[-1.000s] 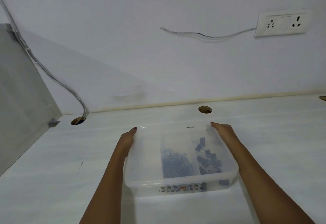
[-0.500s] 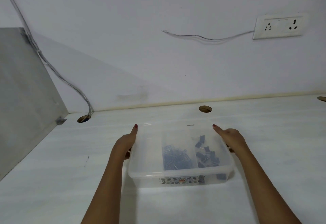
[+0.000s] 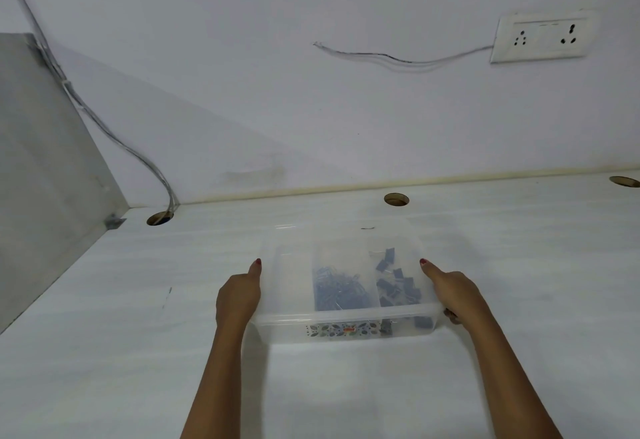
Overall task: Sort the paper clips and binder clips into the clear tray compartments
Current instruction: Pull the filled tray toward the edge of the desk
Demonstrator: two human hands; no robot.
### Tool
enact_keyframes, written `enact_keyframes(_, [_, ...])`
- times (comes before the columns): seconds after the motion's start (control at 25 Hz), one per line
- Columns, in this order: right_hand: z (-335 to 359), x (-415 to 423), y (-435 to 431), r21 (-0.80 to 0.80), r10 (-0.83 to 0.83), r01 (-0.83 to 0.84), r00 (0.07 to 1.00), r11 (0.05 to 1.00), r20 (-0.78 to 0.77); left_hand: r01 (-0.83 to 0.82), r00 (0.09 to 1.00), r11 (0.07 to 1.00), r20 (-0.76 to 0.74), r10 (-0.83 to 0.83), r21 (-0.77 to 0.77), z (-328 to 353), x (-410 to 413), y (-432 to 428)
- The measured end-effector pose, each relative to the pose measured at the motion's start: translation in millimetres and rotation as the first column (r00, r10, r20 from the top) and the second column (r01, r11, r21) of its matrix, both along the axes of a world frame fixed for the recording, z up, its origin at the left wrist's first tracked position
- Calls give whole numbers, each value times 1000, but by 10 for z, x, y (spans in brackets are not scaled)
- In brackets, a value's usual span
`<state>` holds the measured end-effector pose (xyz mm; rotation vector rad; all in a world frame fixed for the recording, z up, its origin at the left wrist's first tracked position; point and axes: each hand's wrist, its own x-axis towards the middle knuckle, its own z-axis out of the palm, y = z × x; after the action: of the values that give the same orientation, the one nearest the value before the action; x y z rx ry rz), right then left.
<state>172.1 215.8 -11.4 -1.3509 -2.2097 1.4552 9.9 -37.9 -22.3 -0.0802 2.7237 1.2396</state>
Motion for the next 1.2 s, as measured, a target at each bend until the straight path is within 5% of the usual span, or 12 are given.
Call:
enact_keyframes(0.28, [-45,-41,-27,90,-74,100,963,991,-259,-135,990,960,-17,143,246,104,43,92])
enact_keyframes(0.4, [-260,140,-143,-40,137,-193,812,980,-568,72,994,906,-101,-32,416,81,263,18])
enact_keyframes(0.44, [-358,188,-140,-38,220,-300,773,953,-596,193,980,909,-123,-158,369,52,353,-14])
enact_keyframes(0.52, [-482,183,-57,95,342,-353,747,931,-570,373,918,916,-201,-341,150,-22,430,-39])
enact_keyframes(0.6, [-518,78,1,198,290,-216,796,956,-531,376,885,925,-315,-342,52,-79,341,-9])
enact_keyframes(0.84, [-575,-650,36,490,215,82,827,868,-519,126,880,989,-450,-149,-82,-216,-164,487])
enact_keyframes(1.2, [-437,-1578,472,538,178,84,892,839,-416,65,888,995,-450,-93,-77,-246,-932,974])
